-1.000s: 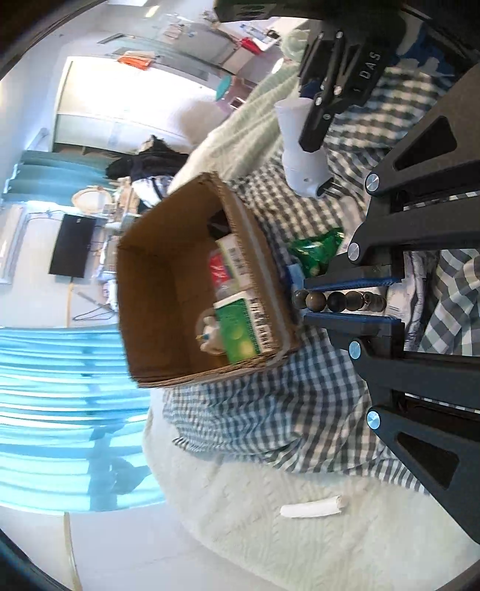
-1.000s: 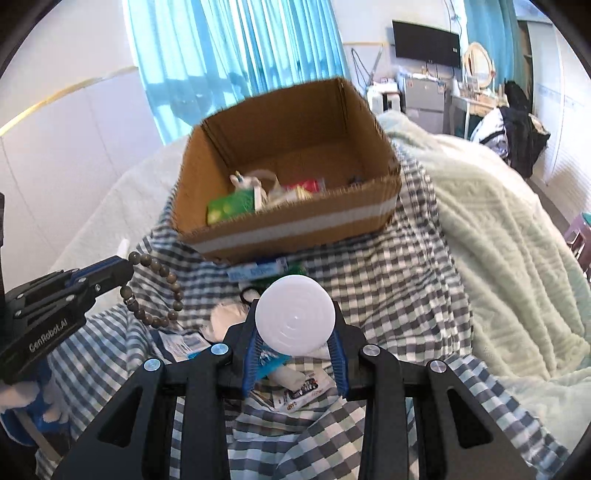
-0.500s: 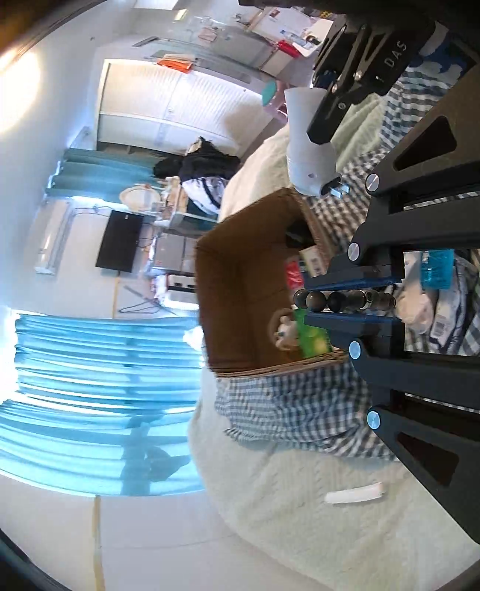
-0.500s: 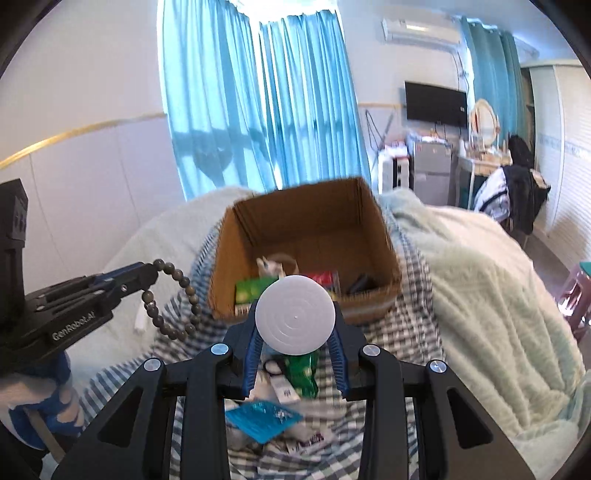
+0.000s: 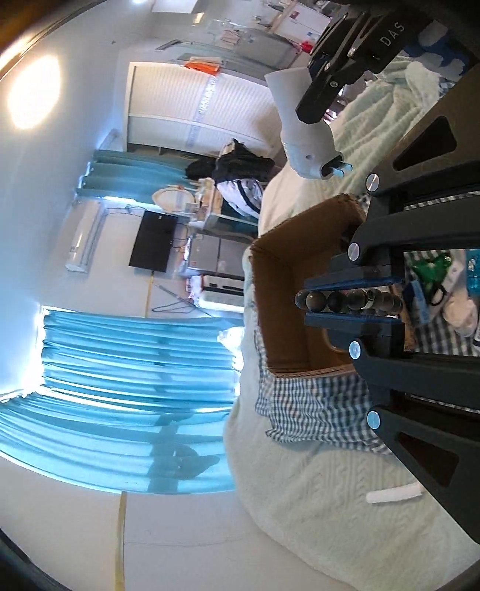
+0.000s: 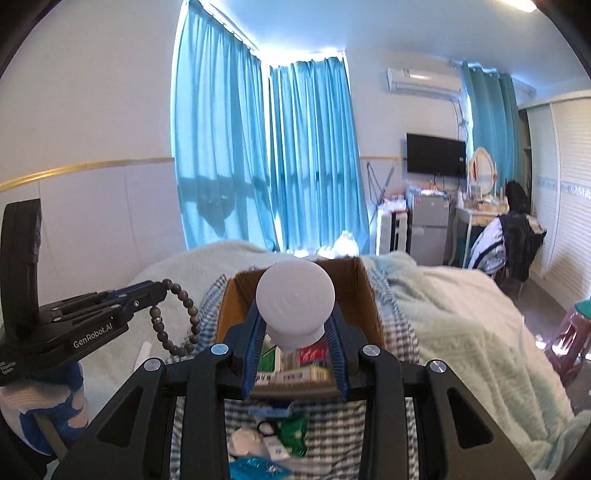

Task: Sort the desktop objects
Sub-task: 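Lift the bracelet and white bottle and carry both over the cardboard box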

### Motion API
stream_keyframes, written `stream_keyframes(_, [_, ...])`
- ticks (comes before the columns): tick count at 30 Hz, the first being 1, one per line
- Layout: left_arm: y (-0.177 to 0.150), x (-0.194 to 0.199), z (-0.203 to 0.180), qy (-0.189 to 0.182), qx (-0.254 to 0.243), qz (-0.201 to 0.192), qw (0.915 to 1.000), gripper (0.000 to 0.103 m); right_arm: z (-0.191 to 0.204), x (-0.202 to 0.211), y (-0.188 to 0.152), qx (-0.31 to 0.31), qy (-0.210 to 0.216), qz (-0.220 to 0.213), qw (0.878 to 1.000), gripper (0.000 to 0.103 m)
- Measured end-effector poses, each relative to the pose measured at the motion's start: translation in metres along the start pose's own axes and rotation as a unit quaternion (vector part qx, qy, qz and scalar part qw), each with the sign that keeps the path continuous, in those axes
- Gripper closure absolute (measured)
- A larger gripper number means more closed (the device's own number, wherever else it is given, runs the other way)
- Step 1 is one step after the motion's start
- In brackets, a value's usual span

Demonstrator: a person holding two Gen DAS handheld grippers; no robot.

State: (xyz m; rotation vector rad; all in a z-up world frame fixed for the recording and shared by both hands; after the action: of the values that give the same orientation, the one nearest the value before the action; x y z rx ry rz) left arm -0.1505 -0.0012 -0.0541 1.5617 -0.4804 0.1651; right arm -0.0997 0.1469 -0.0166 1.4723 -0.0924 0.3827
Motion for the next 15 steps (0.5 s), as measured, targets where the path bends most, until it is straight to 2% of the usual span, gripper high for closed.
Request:
stream_keyframes(6, [0.010, -0.014, -0.004, -0.001, -0.003, -0.008, 1.0000, 0.092, 0.004, -0.016, 0.021, 0.018, 0.003, -0.016, 1.000, 0.071])
stream_keyframes(15, [0.019, -0.042, -0.009, 0.004, -0.011, -0.005, 0.9999, 0.092, -0.005, -0.039, 0.031, 0.022, 0.007, -0.024, 0.999, 0.071])
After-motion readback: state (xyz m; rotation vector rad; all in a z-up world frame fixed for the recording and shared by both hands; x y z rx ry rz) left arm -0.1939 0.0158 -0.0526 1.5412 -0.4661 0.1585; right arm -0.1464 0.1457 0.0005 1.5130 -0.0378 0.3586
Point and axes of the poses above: each gripper's, at about its wrist camera, not at the fingertips, and x roughly against the way its jaws point, z to its left, y to its top, the point moved 10 cm from there along -x, roughly the way its jaws point, and after that the axes turned 11 degrees about y, right-handed, at the moved point
